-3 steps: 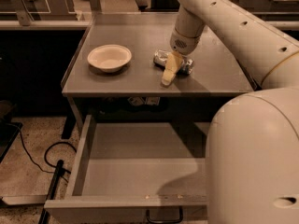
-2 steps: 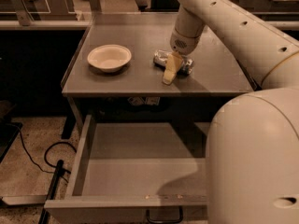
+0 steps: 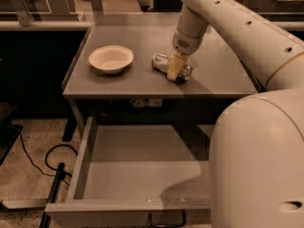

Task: Place redbull can into top drawer

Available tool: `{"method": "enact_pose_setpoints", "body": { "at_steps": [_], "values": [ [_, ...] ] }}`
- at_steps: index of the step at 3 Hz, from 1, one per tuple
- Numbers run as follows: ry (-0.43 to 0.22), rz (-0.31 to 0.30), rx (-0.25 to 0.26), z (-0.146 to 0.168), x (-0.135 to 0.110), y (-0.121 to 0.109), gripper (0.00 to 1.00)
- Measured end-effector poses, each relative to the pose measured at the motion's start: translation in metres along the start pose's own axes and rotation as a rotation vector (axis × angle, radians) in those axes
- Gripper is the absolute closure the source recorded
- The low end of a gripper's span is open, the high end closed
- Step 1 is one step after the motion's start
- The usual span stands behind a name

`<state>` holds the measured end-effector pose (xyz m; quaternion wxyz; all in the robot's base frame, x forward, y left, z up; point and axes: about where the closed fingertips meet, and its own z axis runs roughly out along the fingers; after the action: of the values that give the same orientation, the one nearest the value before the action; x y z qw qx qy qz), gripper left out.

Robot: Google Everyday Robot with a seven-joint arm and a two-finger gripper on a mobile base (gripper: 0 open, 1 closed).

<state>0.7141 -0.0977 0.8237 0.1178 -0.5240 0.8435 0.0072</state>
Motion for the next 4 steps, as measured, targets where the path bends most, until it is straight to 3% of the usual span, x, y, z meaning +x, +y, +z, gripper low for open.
{"method": "enact_pose_setpoints", "body": {
  "at_steps": [1, 2, 3, 4],
  "values": [
    [0.000, 0.000, 0.000, 0.000, 0.000, 0.000, 0.88],
    [-0.004, 0.007, -0.002, -0.008, 0.001, 0.004, 1.00],
    [-0.043, 0.018, -0.015, -0.026, 0.007, 0.023, 1.00],
    [-0.091, 0.027, -0.020, -0.051, 0.025, 0.055, 1.00]
  ]
}}
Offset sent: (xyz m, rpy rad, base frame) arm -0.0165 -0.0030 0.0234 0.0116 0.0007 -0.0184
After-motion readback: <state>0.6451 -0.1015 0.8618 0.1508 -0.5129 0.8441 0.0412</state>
